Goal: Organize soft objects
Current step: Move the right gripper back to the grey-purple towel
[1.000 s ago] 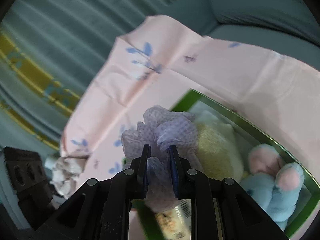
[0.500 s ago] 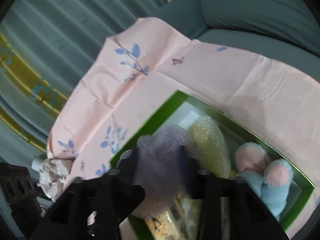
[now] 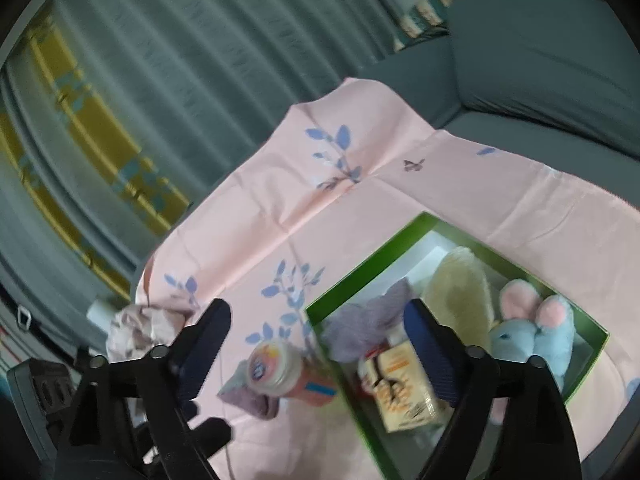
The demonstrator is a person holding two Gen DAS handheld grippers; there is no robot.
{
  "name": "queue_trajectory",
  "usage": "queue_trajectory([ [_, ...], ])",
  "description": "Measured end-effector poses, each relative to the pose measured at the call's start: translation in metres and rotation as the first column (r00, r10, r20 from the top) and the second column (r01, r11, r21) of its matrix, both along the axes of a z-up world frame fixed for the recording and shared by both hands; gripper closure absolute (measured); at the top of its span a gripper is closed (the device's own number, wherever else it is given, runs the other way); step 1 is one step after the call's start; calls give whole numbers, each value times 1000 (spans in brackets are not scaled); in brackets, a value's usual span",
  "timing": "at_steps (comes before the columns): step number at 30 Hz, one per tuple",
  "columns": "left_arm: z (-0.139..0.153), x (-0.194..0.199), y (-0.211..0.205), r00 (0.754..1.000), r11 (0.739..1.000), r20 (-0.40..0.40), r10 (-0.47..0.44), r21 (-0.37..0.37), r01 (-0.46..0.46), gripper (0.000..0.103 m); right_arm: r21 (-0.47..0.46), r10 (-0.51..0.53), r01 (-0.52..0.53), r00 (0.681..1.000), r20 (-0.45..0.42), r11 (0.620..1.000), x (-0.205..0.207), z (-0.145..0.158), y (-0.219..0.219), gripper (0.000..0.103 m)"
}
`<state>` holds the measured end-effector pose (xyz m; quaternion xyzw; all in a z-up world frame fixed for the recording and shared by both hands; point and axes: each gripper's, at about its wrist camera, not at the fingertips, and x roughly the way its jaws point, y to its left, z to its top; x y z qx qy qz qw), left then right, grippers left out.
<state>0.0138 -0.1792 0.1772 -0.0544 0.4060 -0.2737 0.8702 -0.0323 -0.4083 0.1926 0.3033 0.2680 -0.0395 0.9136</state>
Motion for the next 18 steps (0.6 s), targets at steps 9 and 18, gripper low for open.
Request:
queue_trajectory([
  [9,-28,-24,109,972,971,-21,236,29,-235,8,-88,189,-196,979,-80,977,23,0,86,14],
  [18,-80,-14,171,921,928,-110,373,47,-371,12,-204,319,-369,916,-242,907,51,-29,167,14],
])
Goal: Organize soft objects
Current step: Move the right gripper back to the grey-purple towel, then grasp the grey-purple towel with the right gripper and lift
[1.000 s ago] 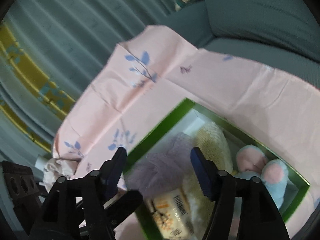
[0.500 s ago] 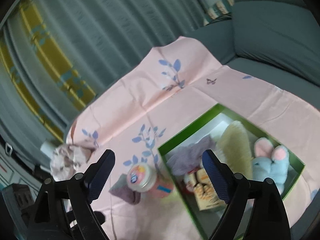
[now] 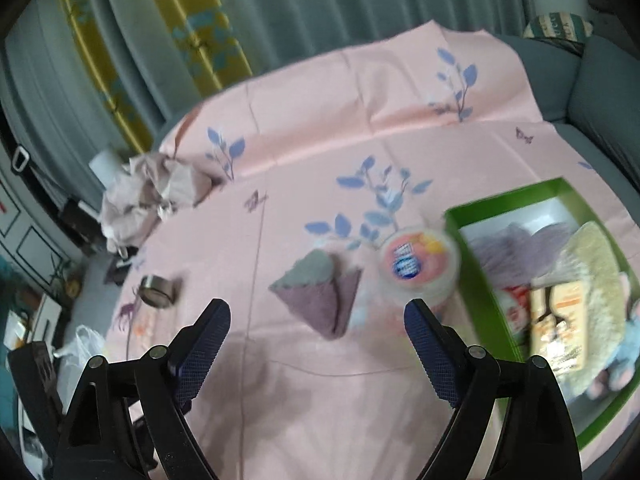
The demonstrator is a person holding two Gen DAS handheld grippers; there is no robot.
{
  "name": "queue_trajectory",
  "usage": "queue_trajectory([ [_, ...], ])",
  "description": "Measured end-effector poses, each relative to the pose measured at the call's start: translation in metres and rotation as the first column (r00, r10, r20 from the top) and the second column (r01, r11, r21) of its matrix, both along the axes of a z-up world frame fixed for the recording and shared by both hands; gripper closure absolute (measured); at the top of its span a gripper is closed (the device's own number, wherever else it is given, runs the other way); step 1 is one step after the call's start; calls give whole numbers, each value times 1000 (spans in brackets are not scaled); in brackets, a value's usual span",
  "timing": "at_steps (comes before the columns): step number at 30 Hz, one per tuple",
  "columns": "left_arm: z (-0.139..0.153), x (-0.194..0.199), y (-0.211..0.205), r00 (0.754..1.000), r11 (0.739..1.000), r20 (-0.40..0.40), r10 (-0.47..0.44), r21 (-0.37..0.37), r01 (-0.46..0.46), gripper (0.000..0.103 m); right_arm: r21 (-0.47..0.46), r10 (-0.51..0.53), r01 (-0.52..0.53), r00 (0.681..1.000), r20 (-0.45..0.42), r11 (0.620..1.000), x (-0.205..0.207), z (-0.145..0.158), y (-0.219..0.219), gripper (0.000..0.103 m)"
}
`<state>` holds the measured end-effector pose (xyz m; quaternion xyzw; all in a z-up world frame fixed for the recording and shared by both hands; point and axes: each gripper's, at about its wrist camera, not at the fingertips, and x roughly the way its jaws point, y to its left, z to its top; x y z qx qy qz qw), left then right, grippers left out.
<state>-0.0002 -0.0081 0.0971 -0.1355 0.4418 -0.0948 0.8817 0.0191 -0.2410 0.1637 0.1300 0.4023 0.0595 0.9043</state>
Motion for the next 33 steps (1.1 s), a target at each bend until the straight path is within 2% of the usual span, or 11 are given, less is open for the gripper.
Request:
queue_trajectory([
  [5,-5,6,13,999,1000,-34,22,-18,-23,13,-58,34,-38,997,-73,998,28,-17,41,14],
  [9,-1,2,23,999,999,-23,38,-22,-39,16,-151,22,-44,989,-144,988,60,-40,69,23],
  [11,2,0,27,999,999,-19,47,-20,-47,30,-179,-25,-5,986,-165,984,77,-52,75,23],
  [16,5,0,36,998,997,-16,54,-56,-55,39,-296,-105,43,975,-198,954,107,-75,83,24],
  [18,6,0,37,998,996,-14,54,-64,-54,40,-309,-111,37,969,-223,950,116,-84,84,38],
  [22,7,-1,37,998,997,-20,53,-63,-54,43,-355,-171,75,953,-248,932,125,-101,78,51],
  [23,7,-1,38,998,997,-18,53,-62,-54,43,-334,-175,82,950,-258,939,125,-105,74,64],
  [26,9,-2,38,998,997,-8,54,-57,-55,43,-310,-142,61,959,-245,949,120,-102,72,86],
  [28,8,-1,39,998,996,-12,55,-67,-56,43,-254,-81,19,968,-238,967,111,-91,73,88],
  [30,7,1,42,998,995,-18,64,-72,-65,43,-124,22,-52,973,-230,991,96,-78,72,88],
  [33,5,2,46,996,994,-29,84,-75,-86,43,3,206,-209,959,-196,978,60,-59,80,88],
])
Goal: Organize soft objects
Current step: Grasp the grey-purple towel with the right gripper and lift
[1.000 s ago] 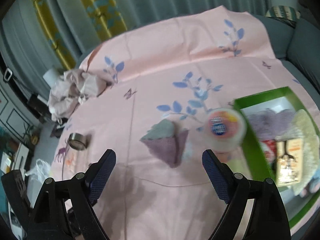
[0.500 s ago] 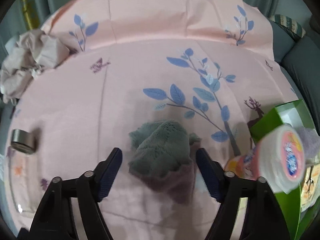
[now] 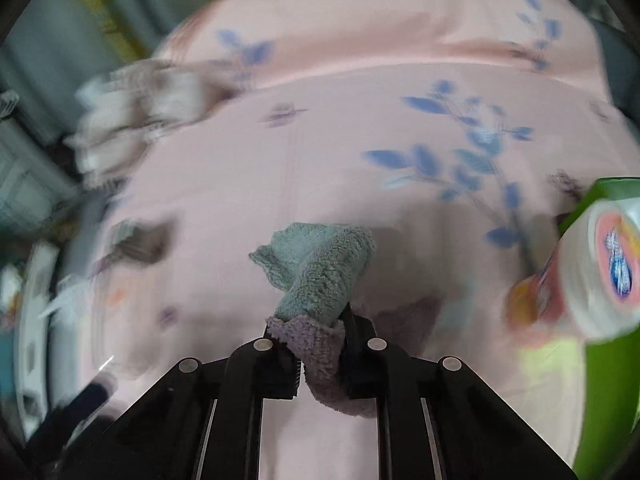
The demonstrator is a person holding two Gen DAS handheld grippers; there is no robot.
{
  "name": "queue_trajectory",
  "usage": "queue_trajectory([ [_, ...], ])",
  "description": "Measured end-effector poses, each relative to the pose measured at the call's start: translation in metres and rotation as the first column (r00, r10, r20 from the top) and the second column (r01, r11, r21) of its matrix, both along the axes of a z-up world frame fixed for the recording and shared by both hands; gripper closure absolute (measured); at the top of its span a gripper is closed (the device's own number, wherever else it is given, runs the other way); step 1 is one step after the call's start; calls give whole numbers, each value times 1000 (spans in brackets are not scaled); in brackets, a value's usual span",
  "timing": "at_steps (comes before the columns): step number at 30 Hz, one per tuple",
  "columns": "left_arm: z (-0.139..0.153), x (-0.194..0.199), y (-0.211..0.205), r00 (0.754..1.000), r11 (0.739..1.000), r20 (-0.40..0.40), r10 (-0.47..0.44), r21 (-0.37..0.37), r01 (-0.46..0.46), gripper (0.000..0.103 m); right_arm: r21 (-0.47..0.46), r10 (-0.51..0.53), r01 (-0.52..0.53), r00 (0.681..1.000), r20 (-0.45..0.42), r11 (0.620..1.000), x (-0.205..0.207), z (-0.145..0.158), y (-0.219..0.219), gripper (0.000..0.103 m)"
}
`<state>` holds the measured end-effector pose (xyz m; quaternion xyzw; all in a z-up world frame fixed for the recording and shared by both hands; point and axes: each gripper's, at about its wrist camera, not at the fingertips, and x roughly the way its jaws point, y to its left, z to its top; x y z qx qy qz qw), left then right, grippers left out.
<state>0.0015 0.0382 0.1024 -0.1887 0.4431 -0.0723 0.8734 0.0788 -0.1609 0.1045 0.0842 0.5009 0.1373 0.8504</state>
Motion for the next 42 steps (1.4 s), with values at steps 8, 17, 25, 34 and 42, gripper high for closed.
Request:
queue_trajectory([
  [8,-12,5,-9,998,999,-49,-34,-19,34,43,-28,177,-182,977,-114,983,-42,-27,25,87],
  [17,-35,12,-21,987,996,-137,-88,-38,83,43,42,85,-80,988,-126,996,-55,-27,-16,20],
  [25,-52,12,-50,963,977,-174,-204,-102,188,43,217,-33,46,998,-61,975,-61,-7,-54,20],
  [34,-74,12,-67,944,969,-223,-243,-102,225,48,229,-22,65,982,-186,971,-46,-47,-49,62],
  [42,-75,10,-75,946,967,-205,-252,-31,251,66,203,61,-9,966,-250,979,-42,-70,-33,62],
])
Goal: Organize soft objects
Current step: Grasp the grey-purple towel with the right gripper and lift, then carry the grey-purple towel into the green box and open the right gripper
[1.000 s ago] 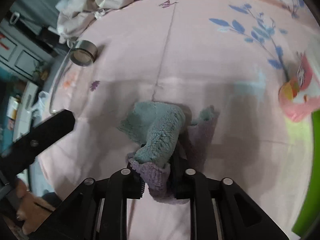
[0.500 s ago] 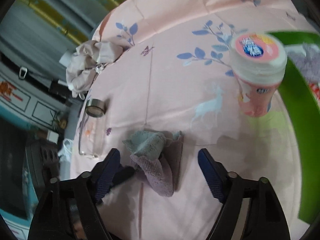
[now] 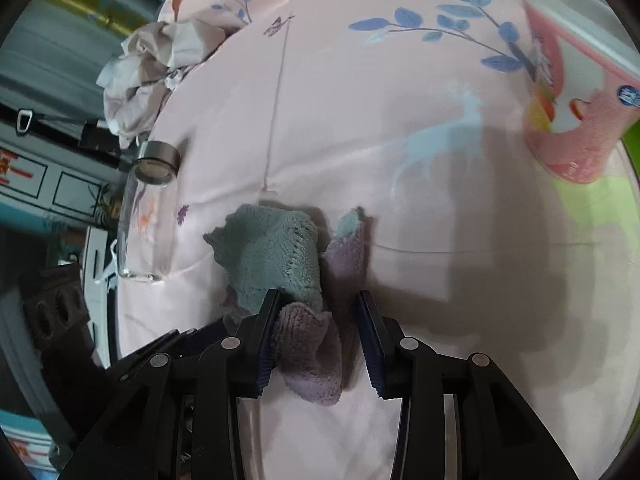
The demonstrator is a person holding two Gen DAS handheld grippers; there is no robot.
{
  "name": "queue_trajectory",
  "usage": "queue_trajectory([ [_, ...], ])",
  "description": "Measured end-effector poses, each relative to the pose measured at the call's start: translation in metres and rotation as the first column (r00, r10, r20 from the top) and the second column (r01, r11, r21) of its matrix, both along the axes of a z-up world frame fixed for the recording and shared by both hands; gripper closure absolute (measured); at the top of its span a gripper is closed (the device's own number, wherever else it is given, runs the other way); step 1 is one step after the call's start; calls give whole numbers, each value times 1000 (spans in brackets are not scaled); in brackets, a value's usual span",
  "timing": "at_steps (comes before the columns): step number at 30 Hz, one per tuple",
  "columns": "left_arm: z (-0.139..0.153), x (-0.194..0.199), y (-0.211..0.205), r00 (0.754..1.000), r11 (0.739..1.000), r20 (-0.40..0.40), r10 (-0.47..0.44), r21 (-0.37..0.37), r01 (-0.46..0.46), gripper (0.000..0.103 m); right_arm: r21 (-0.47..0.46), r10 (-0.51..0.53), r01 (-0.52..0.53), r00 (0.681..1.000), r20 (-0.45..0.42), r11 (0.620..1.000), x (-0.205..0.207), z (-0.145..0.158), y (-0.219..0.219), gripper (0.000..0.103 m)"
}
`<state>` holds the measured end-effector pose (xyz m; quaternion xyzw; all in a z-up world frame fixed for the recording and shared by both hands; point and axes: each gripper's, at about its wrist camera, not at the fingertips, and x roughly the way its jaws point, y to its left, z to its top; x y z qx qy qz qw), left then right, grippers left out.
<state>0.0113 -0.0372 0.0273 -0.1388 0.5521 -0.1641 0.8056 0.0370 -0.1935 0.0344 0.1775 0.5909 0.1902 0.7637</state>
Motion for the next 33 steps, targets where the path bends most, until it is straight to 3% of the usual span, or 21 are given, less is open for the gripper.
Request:
queue_trajectory([
  [7,2,1,-7,999,1000,37,-7,-10,7,80,109,39,-38,999,-12,993,-1,-6,5,62],
  [14,30,-8,-16,990,1000,139,-5,-9,6,81,65,38,-44,994,100,997,-13,23,7,62],
  [25,93,-22,-51,941,999,335,-42,18,38,81,94,-22,-7,955,297,996,-40,92,-24,62],
  [33,125,-26,-103,897,989,419,-144,43,139,81,147,-169,119,905,391,982,-59,124,-79,62],
])
